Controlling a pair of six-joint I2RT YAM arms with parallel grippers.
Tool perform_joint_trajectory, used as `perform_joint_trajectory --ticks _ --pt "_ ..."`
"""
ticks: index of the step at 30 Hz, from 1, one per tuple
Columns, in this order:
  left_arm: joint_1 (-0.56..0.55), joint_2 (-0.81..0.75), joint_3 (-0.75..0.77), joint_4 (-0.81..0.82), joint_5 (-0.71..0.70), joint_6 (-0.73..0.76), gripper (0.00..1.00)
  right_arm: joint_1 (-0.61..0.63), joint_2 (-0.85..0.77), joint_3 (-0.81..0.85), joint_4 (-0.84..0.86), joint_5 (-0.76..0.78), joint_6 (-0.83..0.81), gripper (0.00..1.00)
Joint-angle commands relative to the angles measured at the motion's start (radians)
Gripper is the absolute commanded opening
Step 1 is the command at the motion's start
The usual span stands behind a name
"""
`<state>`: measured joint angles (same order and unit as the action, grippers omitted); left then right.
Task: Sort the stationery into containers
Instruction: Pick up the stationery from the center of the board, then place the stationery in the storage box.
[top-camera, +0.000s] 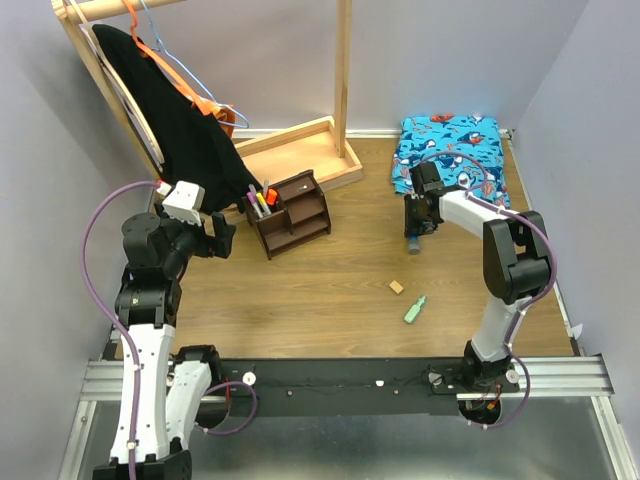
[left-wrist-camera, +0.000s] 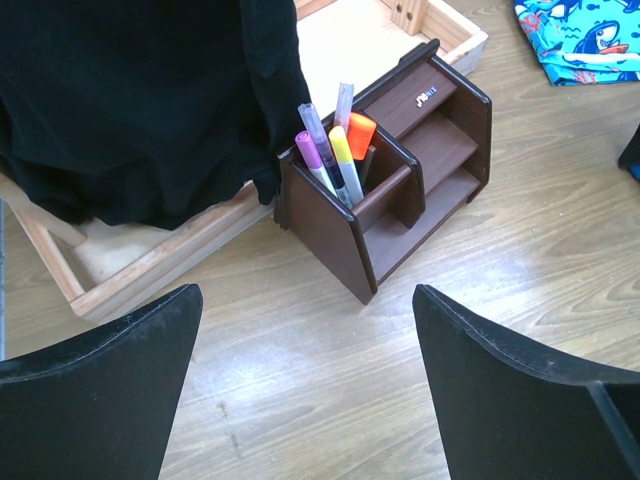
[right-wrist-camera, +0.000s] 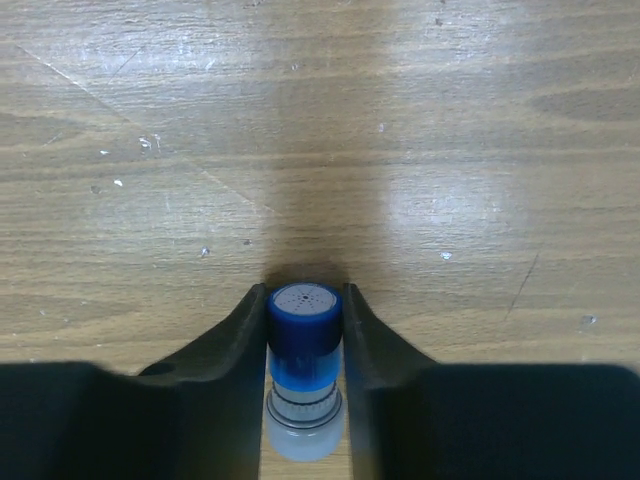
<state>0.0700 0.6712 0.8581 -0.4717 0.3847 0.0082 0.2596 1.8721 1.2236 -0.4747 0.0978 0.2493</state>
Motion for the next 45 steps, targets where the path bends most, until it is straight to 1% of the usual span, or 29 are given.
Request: perform_joint_trajectory --ticks 1,2,3,6,9,11,13,14,16,17,19,22,23,25,26,27,28,29,31,32,34,35,37,38,41,45 --pt "0.002 -0.03 -0.03 0.015 -0.015 0.006 0.95 -0.006 -0.034 0.01 -0.048 -0.04 0.021 0.26" --pt "0.002 -0.032 -0.031 0.016 -0.015 0.004 0.96 -0.005 -0.045 0.007 -0.05 -0.044 0.021 0.23" --pt "0.004 -0.035 -0.036 0.016 -0.014 0.003 0.95 -0.006 -0.05 -0.001 -0.053 -0.046 0.019 0.16" --pt "0.004 -0.041 -0.037 0.016 -0.012 0.001 0.96 -0.006 -0.076 -0.004 -0.056 -0.092 0.005 0.01" --pt "0.004 -0.042 -0.03 0.008 -0.015 0.009 0.96 -0.006 -0.097 0.022 -0.039 -0.251 0.011 0.01" --pt "0.005 -0.039 -0.024 -0.002 -0.014 0.015 0.96 -0.005 -0.109 0.052 0.007 -0.364 0.022 0.01" --pt "0.005 -0.036 -0.014 -0.007 -0.015 0.016 0.96 0.016 -0.143 0.066 0.062 -0.391 0.028 0.01" --pt "0.005 -0.033 -0.01 -0.007 -0.015 0.019 0.96 0.027 -0.157 0.071 0.135 -0.397 0.028 0.01" --pt "0.005 -0.022 -0.001 -0.013 -0.017 0.027 0.95 0.055 -0.197 0.06 0.227 -0.402 0.034 0.01" --pt "0.007 -0.019 0.005 -0.016 -0.018 0.03 0.96 0.062 -0.208 0.05 0.328 -0.405 0.044 0.01" --pt "0.005 -0.01 0.019 -0.025 -0.023 0.038 0.96 0.089 -0.221 0.042 0.404 -0.411 0.044 0.01" --pt "0.005 -0.002 0.028 -0.027 -0.032 0.041 0.96 0.144 -0.243 0.021 0.571 -0.4 0.042 0.01" --pt "0.005 -0.002 0.03 -0.03 -0.035 0.039 0.95 0.162 -0.257 0.011 0.669 -0.373 0.024 0.01" --pt "0.005 0.005 0.035 -0.036 -0.044 0.039 0.95 0.233 -0.271 -0.033 0.779 -0.321 0.001 0.01" --pt "0.007 0.007 0.036 -0.042 -0.061 0.039 0.95 0.262 -0.277 -0.056 0.9 -0.246 -0.011 0.01" --pt "0.007 0.011 0.038 -0.045 -0.07 0.039 0.95 0.315 -0.275 -0.073 0.962 -0.212 -0.042 0.01" --pt "0.007 0.021 0.039 -0.05 -0.081 0.042 0.95 0.34 -0.268 -0.11 1.026 -0.187 -0.059 0.01" --pt "0.007 0.027 0.041 -0.059 -0.09 0.047 0.95 0.363 -0.257 -0.125 1.153 -0.158 -0.082 0.01" --pt "0.007 0.053 0.047 -0.068 -0.096 0.049 0.95 0.418 -0.203 -0.153 1.279 -0.145 -0.139 0.01" --pt "0.007 0.06 0.051 -0.076 -0.095 0.049 0.95 0.429 -0.185 -0.167 1.386 -0.142 -0.154 0.01" --pt "0.007 0.085 0.062 -0.082 -0.095 0.052 0.95 0.458 -0.124 -0.183 1.485 -0.142 -0.195 0.01" --pt "0.007 0.094 0.065 -0.084 -0.095 0.055 0.95 0.466 -0.102 -0.2 1.583 -0.142 -0.214 0.01" --pt "0.007 0.117 0.073 -0.082 -0.101 0.067 0.95 0.484 -0.046 -0.217 1.681 -0.147 -0.249 0.01" --pt "0.007 0.123 0.071 -0.073 -0.104 0.07 0.95 0.487 -0.027 -0.225 1.769 -0.165 -0.277 0.01" --pt "0.007 0.139 0.061 -0.047 -0.109 0.087 0.95 0.495 0.04 -0.248 1.907 -0.188 -0.303 0.01" --pt "0.007 0.136 0.027 -0.012 -0.125 0.099 0.95 0.5 0.11 -0.251 1.996 -0.196 -0.303 0.01"
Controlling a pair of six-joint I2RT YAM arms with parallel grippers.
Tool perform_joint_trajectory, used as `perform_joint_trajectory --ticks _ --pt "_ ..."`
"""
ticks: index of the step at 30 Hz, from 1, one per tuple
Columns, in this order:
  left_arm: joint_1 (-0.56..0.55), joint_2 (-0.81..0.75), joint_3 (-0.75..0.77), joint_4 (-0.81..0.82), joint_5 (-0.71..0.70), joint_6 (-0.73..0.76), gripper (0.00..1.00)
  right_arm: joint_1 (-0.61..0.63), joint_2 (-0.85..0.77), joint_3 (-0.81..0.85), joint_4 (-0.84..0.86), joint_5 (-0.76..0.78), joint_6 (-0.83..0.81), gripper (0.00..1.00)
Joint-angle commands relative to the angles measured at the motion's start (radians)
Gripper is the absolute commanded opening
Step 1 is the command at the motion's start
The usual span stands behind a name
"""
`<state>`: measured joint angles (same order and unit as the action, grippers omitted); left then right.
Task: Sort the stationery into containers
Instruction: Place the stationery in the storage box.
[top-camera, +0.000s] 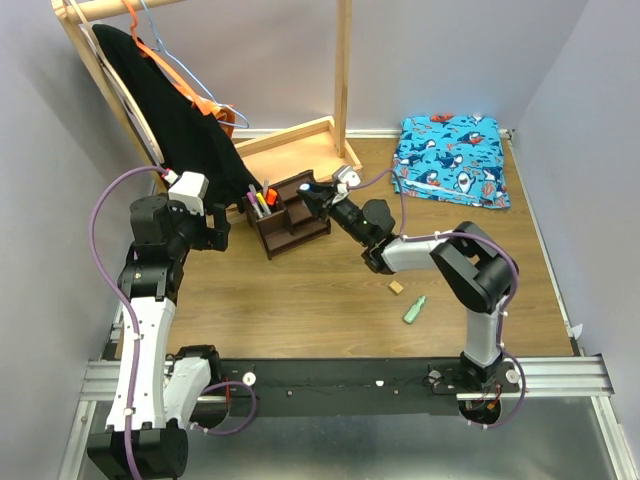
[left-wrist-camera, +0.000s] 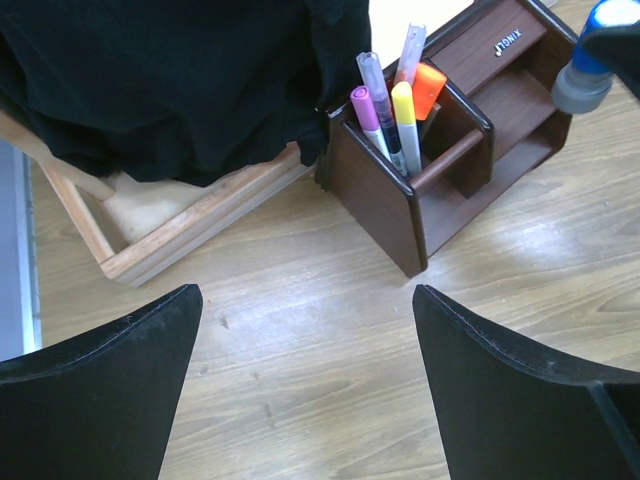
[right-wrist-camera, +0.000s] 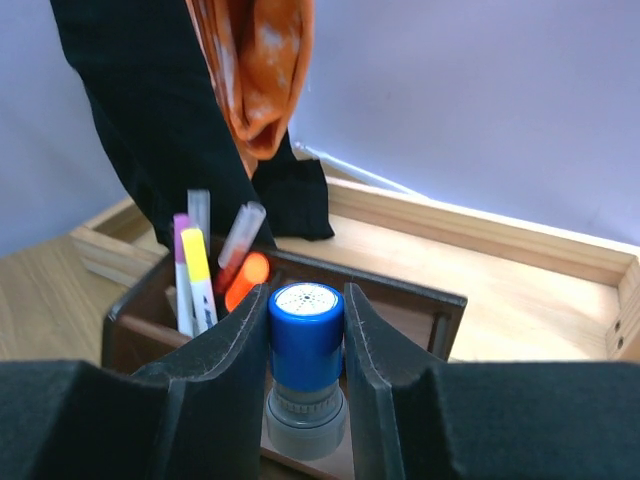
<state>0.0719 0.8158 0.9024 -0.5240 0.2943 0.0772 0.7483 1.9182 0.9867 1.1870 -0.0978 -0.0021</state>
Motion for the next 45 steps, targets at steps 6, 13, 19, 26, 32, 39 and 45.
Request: perform_joint_trajectory --ticks 6,13,19,26,32,39,45 --pt "0.005 -0.033 -0.065 0.051 -0.035 0.018 0.96 0.014 0.142 0.013 0.373 -0.008 -0.044 0.01" --pt "0.005 -0.069 -0.099 0.033 -0.034 0.001 0.96 0.026 0.202 0.023 0.422 -0.025 -0.067 0.01" --pt "0.003 -0.079 -0.108 0.013 -0.009 -0.007 0.96 0.037 0.242 0.036 0.516 -0.057 -0.11 0.01" --pt "0.003 -0.079 -0.114 0.012 0.009 0.01 0.96 0.04 0.309 0.081 0.562 -0.066 -0.137 0.01" --pt "0.002 -0.084 -0.112 0.004 0.025 0.029 0.96 0.049 0.318 0.098 0.556 -0.052 -0.15 0.01" --pt "0.003 -0.093 -0.123 0.004 0.035 0.029 0.96 0.063 0.278 0.038 0.542 -0.037 -0.156 0.33" --pt "0.003 -0.099 -0.129 0.007 0.043 0.018 0.96 0.066 0.255 0.017 0.54 -0.037 -0.17 0.43"
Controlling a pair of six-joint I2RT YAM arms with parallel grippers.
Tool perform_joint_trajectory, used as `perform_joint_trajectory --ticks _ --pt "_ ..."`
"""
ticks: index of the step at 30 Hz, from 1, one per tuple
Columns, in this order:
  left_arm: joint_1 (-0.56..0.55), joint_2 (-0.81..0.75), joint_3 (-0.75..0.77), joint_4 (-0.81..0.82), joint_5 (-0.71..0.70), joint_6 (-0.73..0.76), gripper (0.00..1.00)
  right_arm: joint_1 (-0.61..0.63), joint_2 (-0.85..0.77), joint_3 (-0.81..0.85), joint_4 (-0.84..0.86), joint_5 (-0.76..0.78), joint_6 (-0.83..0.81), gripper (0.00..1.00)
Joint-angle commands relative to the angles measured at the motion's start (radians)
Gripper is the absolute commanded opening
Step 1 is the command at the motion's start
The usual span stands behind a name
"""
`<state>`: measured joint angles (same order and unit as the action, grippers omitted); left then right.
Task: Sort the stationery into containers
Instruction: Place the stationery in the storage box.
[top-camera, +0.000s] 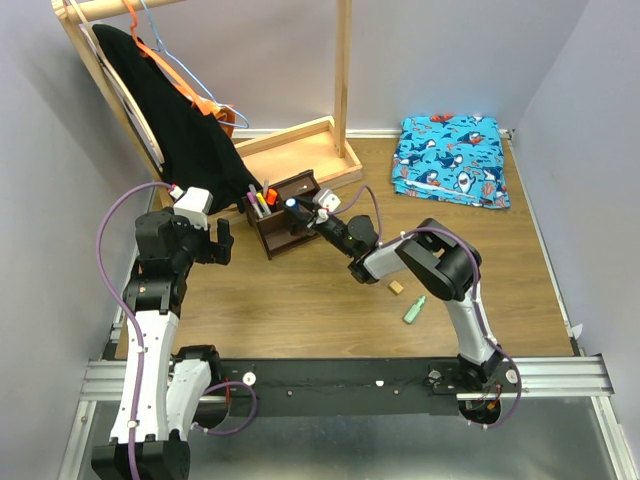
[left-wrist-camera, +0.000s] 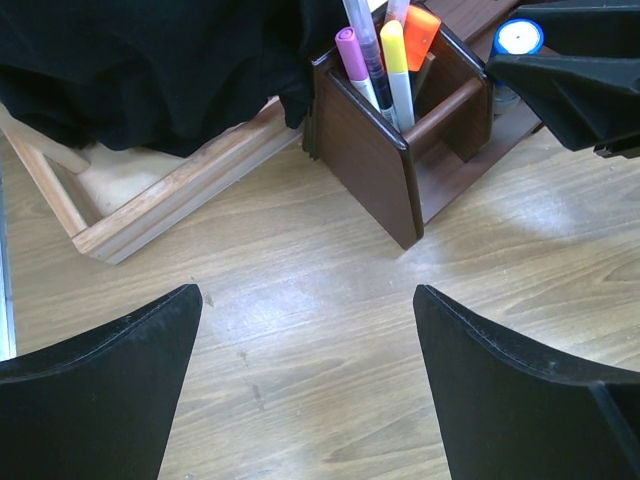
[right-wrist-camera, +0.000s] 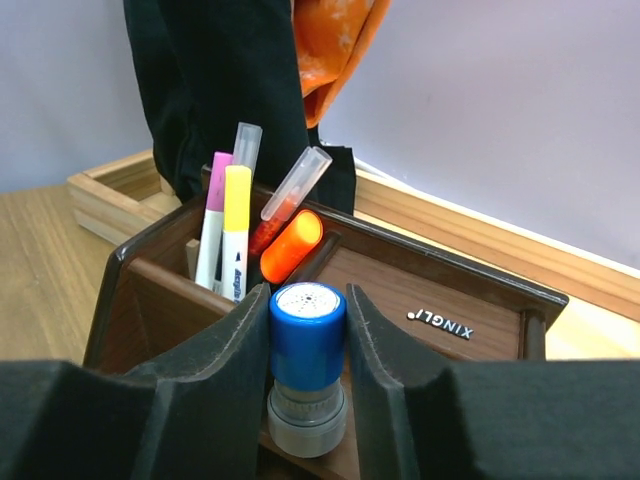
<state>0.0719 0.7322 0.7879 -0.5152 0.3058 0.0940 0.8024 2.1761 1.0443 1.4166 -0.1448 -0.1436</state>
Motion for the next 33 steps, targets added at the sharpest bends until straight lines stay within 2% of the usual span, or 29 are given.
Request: perform_joint_trajectory --ticks 1,7,24,33 --pt "0.003 -0.016 -0.015 0.0 0.033 0.001 0.96 0.012 -0.004 -0.04 0.311 0.011 -0.03 0.45" --pt "0.003 -0.014 -0.015 0.012 0.029 -0.008 0.96 0.012 0.01 -0.013 0.289 0.03 -0.06 0.54" --pt "0.0 0.013 0.008 0.02 0.023 -0.03 0.96 -0.02 0.063 0.056 0.314 0.014 -0.067 0.54" --pt "0.002 0.027 0.02 0.024 0.012 -0.039 0.96 -0.049 0.094 0.112 0.308 0.014 -0.05 0.5"
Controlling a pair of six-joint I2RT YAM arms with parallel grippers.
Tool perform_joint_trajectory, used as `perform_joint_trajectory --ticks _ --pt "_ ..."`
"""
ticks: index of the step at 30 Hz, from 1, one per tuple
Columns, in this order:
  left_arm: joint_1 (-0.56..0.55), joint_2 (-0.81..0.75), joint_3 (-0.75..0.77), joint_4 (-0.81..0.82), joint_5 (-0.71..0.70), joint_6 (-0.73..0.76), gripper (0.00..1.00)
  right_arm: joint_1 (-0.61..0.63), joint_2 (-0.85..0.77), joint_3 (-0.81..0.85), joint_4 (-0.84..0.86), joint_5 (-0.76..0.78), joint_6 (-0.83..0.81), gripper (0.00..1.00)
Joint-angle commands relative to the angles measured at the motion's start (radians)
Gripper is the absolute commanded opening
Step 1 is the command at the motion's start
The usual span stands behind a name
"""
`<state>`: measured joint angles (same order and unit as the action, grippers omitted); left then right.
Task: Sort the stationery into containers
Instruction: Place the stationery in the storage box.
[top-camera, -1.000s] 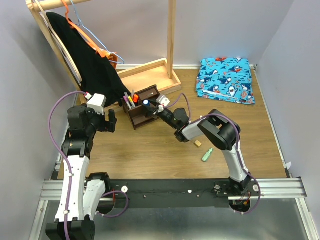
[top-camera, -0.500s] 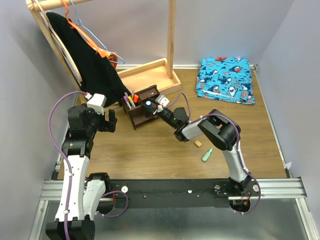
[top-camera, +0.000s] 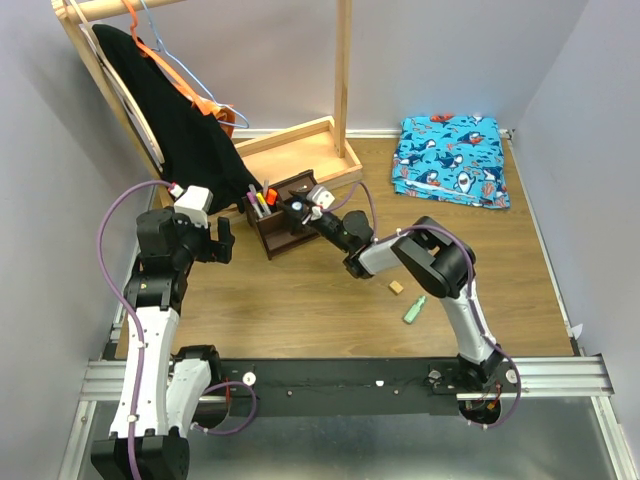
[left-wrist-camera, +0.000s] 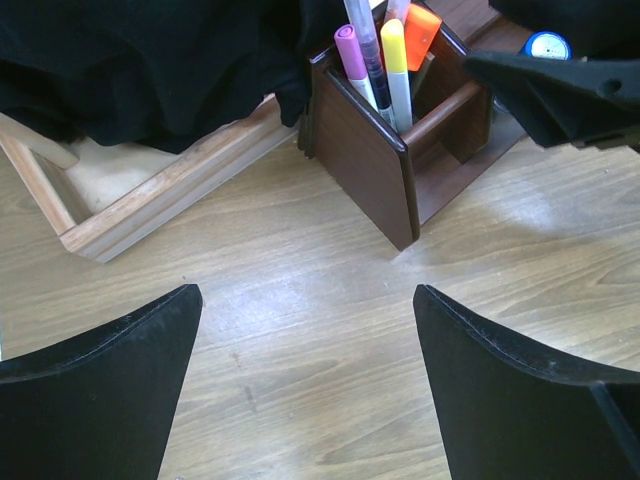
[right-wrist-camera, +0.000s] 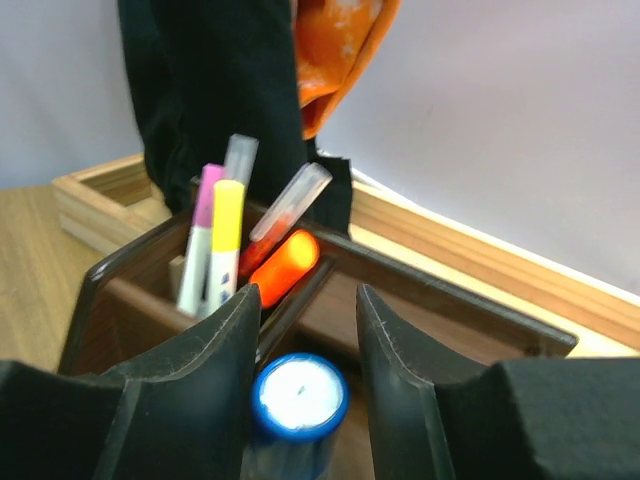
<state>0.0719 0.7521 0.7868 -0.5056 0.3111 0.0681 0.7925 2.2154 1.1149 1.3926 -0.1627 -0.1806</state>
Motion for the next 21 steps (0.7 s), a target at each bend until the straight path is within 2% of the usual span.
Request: perform_joint_trajectory --ticks 1,13,21 --pt "0.002 0.009 0.025 0.013 0.006 -0.014 0.96 -0.045 0.059 0.054 0.335 0.032 -0.013 0.5" --pt "0.006 0.039 0.051 0.012 -0.003 -0.001 0.96 -0.065 0.13 0.128 0.397 0.009 -0.017 0.5" --pt "0.016 0.044 0.08 -0.008 0.0 0.006 0.96 -0.065 0.086 0.112 0.419 0.028 -0.01 0.51"
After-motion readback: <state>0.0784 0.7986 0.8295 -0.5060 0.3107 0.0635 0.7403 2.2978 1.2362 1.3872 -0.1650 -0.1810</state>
